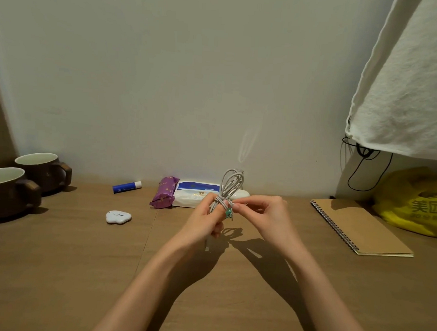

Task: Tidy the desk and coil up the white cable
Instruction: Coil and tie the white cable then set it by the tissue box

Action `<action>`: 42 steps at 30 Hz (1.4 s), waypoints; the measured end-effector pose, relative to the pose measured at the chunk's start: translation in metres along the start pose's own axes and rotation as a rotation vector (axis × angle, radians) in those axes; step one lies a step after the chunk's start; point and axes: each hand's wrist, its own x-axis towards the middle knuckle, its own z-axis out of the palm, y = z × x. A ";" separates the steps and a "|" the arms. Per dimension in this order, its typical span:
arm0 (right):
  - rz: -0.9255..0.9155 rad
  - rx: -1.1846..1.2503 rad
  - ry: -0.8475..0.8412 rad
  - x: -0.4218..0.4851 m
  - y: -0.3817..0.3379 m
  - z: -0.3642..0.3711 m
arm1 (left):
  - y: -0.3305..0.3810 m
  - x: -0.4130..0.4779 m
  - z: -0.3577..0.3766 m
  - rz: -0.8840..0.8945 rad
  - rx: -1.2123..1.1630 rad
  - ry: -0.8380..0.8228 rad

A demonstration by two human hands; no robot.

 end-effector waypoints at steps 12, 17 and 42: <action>0.071 0.319 0.110 -0.004 -0.007 0.012 | 0.009 -0.002 0.006 -0.056 -0.360 -0.107; -0.069 0.227 0.134 -0.008 -0.007 0.019 | 0.008 -0.001 0.004 -0.111 -0.529 -0.112; -0.235 -0.181 0.163 -0.003 0.001 0.021 | 0.008 0.000 0.002 -0.173 -0.392 -0.202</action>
